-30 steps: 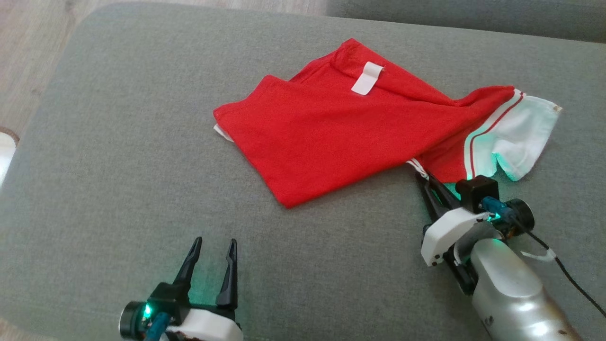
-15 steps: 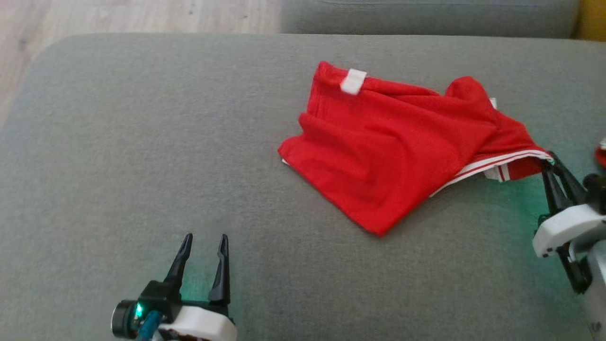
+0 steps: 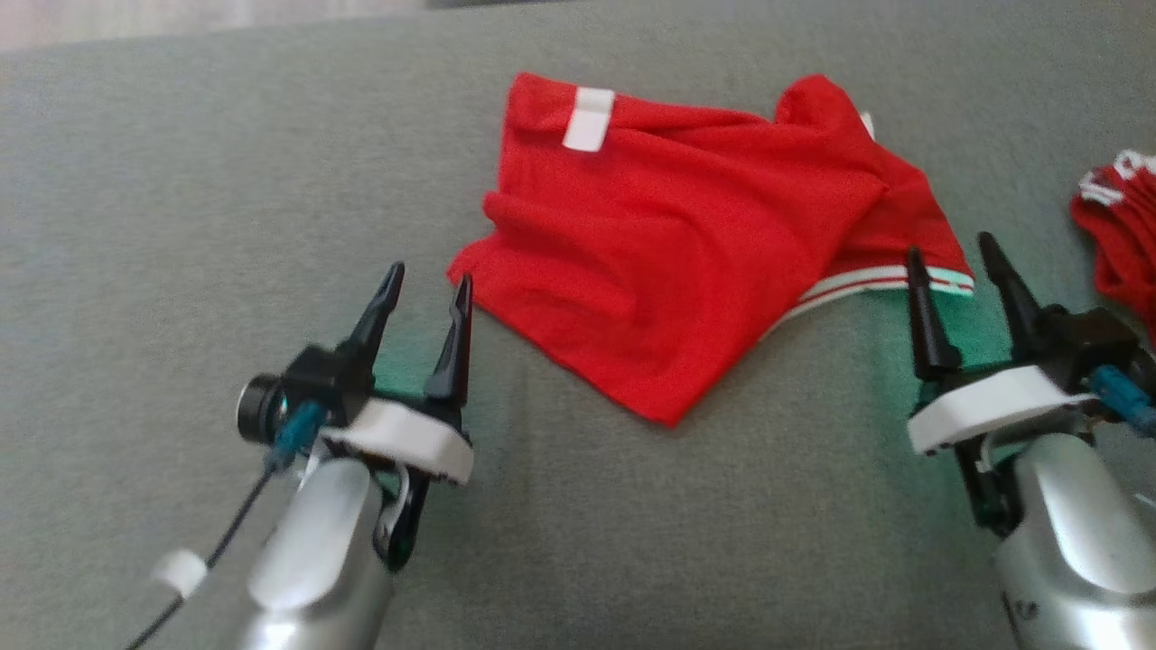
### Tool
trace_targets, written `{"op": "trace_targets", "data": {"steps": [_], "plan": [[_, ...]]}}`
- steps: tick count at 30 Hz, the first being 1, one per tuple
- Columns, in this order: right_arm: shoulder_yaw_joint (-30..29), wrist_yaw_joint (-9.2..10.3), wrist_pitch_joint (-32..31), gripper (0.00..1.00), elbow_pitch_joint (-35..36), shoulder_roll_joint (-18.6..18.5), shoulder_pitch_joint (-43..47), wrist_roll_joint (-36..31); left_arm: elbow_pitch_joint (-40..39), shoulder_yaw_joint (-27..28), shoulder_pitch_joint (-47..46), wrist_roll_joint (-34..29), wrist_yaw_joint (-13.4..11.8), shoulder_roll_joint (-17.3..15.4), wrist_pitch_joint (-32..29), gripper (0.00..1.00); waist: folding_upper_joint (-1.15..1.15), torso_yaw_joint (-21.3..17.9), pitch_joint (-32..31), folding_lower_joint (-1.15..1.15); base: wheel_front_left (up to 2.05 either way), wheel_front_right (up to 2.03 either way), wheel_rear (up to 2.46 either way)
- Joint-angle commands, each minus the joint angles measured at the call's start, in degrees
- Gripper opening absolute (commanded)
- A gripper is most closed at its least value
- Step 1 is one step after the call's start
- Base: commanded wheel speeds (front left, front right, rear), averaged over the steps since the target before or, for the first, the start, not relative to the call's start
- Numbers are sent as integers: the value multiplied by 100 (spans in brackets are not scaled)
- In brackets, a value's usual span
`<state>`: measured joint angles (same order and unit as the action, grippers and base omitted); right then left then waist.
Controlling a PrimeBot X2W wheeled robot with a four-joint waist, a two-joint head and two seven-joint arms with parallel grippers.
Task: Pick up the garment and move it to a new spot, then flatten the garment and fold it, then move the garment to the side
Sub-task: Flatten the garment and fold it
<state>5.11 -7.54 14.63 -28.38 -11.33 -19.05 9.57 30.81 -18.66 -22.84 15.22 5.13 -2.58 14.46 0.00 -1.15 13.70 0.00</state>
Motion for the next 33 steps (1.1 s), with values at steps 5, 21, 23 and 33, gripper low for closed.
{"op": "trace_targets", "data": {"steps": [5,21,23,33], "plan": [[247,5,37,100,378,271,4,12,938,99,-869,196,53,-30,54,100,0,-466,456,0,0,0,0],[238,5,37,100,309,355,45,11,2093,-161,-1255,355,183,-30,54,69,0,-503,497,0,0,0,0],[251,5,37,100,286,355,38,20,2078,-223,-1261,371,193,-30,54,50,0,-482,478,0,0,0,0],[257,5,37,100,152,386,191,105,107,239,-988,40,-19,-30,54,0,0,-162,230,0,0,0,0]]}}
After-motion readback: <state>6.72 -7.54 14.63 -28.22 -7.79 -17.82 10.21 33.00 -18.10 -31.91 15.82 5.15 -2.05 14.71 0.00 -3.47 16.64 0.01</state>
